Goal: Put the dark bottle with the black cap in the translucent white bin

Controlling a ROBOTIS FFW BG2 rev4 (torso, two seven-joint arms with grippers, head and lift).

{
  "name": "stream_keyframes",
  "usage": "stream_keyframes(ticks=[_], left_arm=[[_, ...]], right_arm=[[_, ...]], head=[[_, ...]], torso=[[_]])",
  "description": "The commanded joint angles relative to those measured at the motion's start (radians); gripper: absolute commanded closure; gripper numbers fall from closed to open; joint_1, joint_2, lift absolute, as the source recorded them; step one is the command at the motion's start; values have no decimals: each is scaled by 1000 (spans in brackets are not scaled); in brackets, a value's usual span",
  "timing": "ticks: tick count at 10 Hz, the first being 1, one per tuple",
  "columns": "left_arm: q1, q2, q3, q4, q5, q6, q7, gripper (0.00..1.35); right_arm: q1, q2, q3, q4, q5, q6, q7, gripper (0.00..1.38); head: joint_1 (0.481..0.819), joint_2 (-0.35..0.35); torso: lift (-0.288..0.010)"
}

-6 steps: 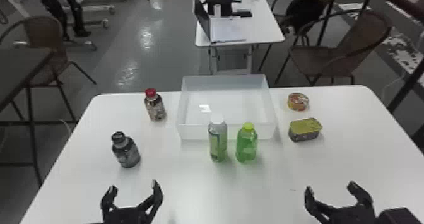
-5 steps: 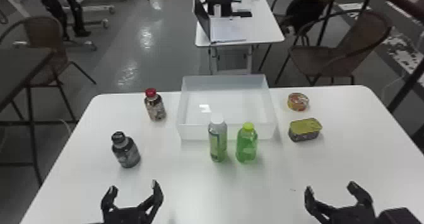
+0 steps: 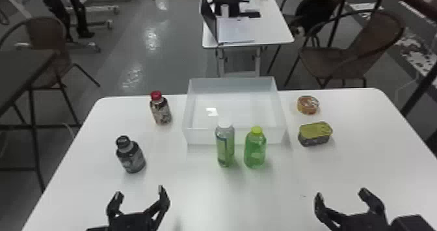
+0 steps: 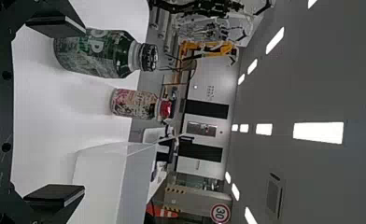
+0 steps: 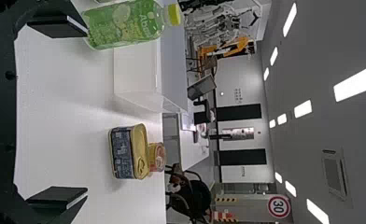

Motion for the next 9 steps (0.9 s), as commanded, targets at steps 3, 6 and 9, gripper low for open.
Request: stream_keyframes(ticks=[3, 6, 9], left_arm=[[-81, 17, 11, 83, 0, 49, 0, 119], [-182, 60, 35, 184, 3, 77, 0, 119], [-287, 88, 92, 301, 11, 116, -89, 119]], right_arm=[[0, 1, 1, 2, -2, 0, 1, 98], [-2, 1, 1, 2, -3, 0, 1, 98], [-3, 1, 1, 5, -8, -5, 1, 98]], head=[[695, 95], [695, 118], [695, 151]], torso=[[-58], [-58], [-58]])
